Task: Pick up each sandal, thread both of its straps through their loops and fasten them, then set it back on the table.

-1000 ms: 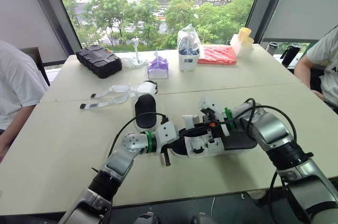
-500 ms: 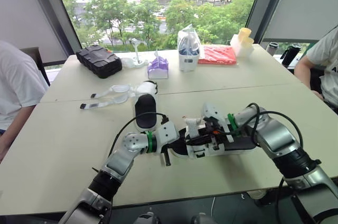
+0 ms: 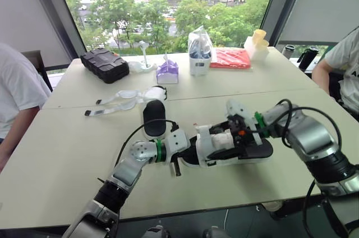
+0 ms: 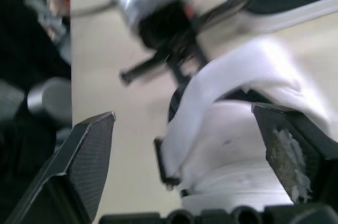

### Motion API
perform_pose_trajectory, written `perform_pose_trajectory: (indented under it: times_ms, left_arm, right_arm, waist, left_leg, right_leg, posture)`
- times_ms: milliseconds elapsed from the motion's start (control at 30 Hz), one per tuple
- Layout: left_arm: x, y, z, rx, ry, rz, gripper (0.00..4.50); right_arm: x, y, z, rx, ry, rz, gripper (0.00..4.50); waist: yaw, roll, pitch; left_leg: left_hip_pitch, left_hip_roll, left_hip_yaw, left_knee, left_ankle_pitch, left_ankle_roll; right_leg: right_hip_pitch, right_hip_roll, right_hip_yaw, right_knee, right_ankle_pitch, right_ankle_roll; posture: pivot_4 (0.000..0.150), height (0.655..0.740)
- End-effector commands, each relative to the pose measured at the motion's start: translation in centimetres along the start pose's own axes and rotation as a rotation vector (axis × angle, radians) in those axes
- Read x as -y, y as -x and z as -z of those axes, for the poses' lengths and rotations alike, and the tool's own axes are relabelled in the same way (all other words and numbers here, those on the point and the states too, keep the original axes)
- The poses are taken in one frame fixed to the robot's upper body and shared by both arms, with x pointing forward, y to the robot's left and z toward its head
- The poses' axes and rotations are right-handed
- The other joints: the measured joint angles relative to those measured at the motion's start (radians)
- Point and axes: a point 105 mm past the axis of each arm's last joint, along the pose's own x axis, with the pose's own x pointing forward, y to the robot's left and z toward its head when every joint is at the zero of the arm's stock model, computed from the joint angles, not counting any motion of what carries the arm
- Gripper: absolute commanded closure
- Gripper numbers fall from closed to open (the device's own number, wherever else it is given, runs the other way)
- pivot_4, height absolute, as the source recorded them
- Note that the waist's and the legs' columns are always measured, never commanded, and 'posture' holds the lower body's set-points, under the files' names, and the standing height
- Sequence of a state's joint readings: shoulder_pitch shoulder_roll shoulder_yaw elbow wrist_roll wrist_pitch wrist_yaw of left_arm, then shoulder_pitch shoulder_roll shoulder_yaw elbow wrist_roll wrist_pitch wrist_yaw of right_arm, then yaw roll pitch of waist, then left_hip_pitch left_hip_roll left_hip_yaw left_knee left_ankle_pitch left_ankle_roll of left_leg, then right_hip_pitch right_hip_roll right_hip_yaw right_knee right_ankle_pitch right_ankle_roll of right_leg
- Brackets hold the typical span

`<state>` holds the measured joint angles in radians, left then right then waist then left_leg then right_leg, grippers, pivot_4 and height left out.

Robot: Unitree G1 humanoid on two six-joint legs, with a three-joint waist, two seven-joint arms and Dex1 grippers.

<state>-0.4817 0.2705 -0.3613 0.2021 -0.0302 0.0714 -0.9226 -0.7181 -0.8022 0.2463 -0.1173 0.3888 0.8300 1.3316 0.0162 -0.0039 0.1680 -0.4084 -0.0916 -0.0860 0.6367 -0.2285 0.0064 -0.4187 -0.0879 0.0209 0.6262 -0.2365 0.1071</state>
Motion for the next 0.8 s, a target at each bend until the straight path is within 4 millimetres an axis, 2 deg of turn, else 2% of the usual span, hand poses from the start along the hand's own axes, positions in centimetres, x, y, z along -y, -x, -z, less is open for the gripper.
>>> perform_pose_trajectory:
  times_ms: [33, 300, 400, 633, 667, 800]
  left_arm:
    - [0.4, -0.3, 0.8, -0.034, 0.008, 0.023, 4.50]
    - [0.4, -0.3, 0.8, -0.034, 0.001, 0.023, 4.50]
    - [0.4, -0.3, 0.9, -0.034, 0.003, 0.023, 4.50]
    - [0.5, -0.3, 0.9, -0.034, 0.004, 0.020, 4.50]
    - [0.5, -0.3, 0.9, -0.034, 0.004, 0.020, 4.50]
    - [0.5, -0.3, 0.9, -0.033, 0.004, 0.020, 4.50]
  right_arm:
    - [-0.3, 0.1, -0.9, 0.034, -0.038, -0.016, 0.03]
    - [-0.7, -0.5, -1.6, 0.081, -0.196, -0.095, 0.03]
    - [-0.6, -0.7, -1.9, 0.100, -0.236, -0.105, 0.80]
    - [-0.6, -1.0, -1.8, 0.093, -0.249, -0.113, 4.15]
    - [-0.6, -1.1, -1.8, 0.089, -0.250, -0.114, 4.41]
    - [-0.7, -1.2, -1.3, 0.065, -0.243, -0.113, 4.41]
  waist:
    - [-0.001, 0.000, 0.000]
    - [-0.001, 0.000, 0.000]
    - [-0.001, 0.000, 0.000]
    - [-0.001, 0.000, 0.000]
    - [-0.001, 0.000, 0.000]
    - [-0.002, 0.000, 0.000]
  left_leg:
    - [0.000, 0.000, 0.000, 0.000, 0.000, 0.000]
    - [0.000, 0.000, 0.000, 0.000, 0.000, 0.000]
    - [0.000, 0.000, 0.000, 0.000, 0.000, 0.000]
    - [0.000, 0.000, 0.000, 0.000, 0.000, 0.000]
    - [-0.001, 0.000, 0.000, 0.000, 0.000, 0.000]
    - [-0.001, 0.000, 0.000, 0.000, 0.000, 0.000]
  right_leg:
    - [0.000, 0.000, 0.000, 0.000, 0.000, 0.000]
    - [0.000, 0.000, 0.000, 0.000, 0.000, 0.000]
    - [0.000, 0.000, 0.000, -0.001, 0.000, 0.000]
    - [0.000, 0.000, 0.000, -0.001, 0.000, 0.000]
    - [0.000, 0.000, 0.000, -0.001, 0.000, 0.000]
    - [0.000, 0.000, 0.000, 0.000, 0.000, 0.000]
  posture:
    - [0.150, 0.7400]
    - [0.150, 0.7400]
    - [0.150, 0.7400]
    - [0.150, 0.7400]
    - [0.150, 0.7400]
    - [0.150, 0.7400]
